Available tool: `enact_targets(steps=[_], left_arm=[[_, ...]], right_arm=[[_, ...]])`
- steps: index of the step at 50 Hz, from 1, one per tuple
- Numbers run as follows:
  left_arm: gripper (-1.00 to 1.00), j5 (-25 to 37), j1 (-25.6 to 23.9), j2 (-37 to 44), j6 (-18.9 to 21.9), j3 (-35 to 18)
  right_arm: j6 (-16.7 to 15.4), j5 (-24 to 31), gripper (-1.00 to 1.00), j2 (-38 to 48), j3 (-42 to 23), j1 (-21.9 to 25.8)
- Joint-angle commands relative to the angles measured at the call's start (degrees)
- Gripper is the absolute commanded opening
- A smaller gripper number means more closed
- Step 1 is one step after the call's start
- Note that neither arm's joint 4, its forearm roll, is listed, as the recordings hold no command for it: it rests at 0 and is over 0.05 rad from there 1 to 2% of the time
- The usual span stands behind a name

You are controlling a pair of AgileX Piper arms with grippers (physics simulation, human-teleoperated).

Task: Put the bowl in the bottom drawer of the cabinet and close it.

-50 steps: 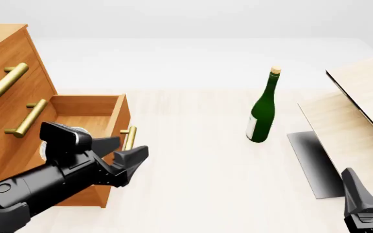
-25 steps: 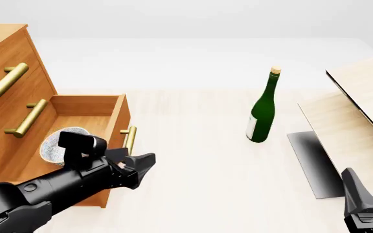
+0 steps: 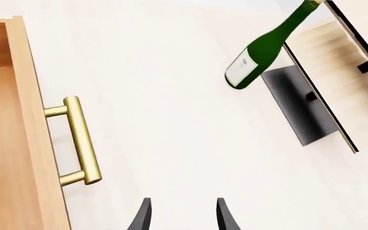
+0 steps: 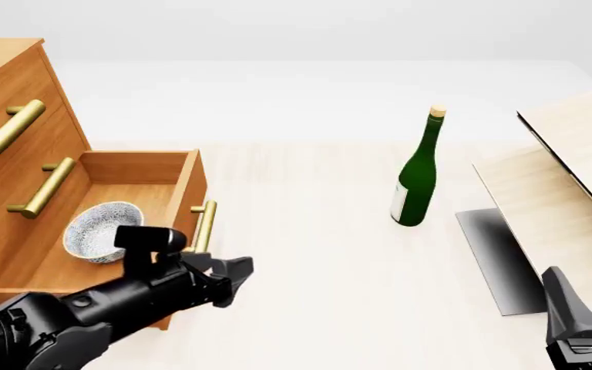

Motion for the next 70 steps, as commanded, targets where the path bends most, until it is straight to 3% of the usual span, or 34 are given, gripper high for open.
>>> enact_targets(steps=[1,21,39,70], left_arm=[[1.00,-2.1,0.0,3.6,-2.0,0.6],[1.00,-4.8,1.3,8.9,-3.8,1.0],[1.00,-5.5,5.6,12.5,-3.8,1.3],[1.00,-4.3,9.8,11.4,-3.2,2.8]], right_arm=[[0.0,0.0,1.00,0.0,0.0,0.0],[0.0,0.0,1.00,0.0,0.0,0.0],[0.0,0.0,1.00,0.0,0.0,0.0],[0.0,0.0,1.00,0.0,0.0,0.0]])
